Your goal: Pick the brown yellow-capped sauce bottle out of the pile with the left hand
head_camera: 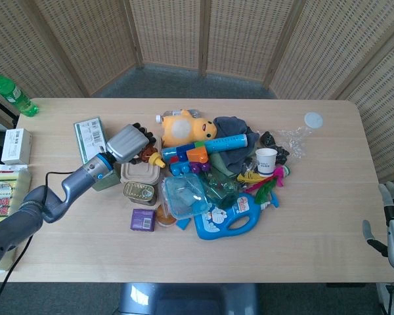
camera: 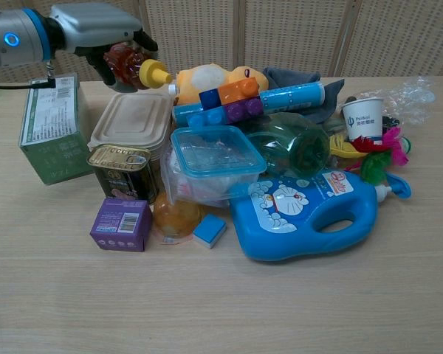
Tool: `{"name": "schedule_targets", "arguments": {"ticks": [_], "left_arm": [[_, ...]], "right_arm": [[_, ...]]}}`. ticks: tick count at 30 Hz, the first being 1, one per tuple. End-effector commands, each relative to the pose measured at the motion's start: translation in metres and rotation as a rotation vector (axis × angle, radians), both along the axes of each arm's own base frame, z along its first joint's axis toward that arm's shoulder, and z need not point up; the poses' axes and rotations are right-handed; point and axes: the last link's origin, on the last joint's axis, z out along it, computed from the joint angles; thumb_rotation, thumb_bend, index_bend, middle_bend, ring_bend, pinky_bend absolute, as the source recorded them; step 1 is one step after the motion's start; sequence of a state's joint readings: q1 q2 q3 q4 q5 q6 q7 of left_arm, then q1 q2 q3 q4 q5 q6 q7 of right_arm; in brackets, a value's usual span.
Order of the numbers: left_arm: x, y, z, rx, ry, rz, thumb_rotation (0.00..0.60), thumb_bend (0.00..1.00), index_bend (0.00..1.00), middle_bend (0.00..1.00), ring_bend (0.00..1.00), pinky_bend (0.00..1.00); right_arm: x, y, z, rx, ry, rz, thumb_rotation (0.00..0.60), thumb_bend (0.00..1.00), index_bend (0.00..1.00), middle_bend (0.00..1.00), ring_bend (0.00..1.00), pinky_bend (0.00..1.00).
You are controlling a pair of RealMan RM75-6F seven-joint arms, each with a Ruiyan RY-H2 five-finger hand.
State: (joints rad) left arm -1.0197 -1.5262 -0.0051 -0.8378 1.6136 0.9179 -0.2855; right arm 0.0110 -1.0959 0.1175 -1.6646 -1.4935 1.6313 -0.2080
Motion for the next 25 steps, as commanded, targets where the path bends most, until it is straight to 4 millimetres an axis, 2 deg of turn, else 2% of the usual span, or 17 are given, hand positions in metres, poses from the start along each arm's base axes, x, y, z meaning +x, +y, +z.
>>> {"name": "schedule_targets", "arguments": {"ticks": [1,9,15,21,25], "left_arm": [[-0.008,-0.012,0.047,0.071,-0.096,0.029,0.600,0.37,0.57,0.45,0.54,0.52],[-0.006,-0.039,0.120,0.195,-0.163,0.031,0.600,0.36,0.55,0.43,0.53,0.51],[0.005,-0.050,0.160,0.262,-0.205,0.025,0.600,0.35,0.55,0.43,0.53,0.51],[0.013,-0.056,0.181,0.295,-0.224,0.019,0.600,0.35,0.55,0.43,0.53,0.50],[0.015,-0.057,0.184,0.299,-0.232,0.024,0.600,0.35,0.55,0.43,0.53,0.51]], "right_arm": [[0.001,-0.006,-0.005,0.018,-0.006,0.014,0.491,0.42,0.01,0.00,0.00,0.00],[0.006,-0.018,-0.016,0.055,-0.018,0.040,0.492,0.42,0.01,0.00,0.00,0.00],[0.008,-0.025,-0.024,0.076,-0.029,0.053,0.496,0.42,0.01,0.00,0.00,0.00],[0.009,-0.028,-0.027,0.081,-0.035,0.060,0.493,0.42,0.01,0.00,0.00,0.00],[0.008,-0.028,-0.026,0.079,-0.035,0.059,0.494,0.42,0.01,0.00,0.00,0.00]]}}
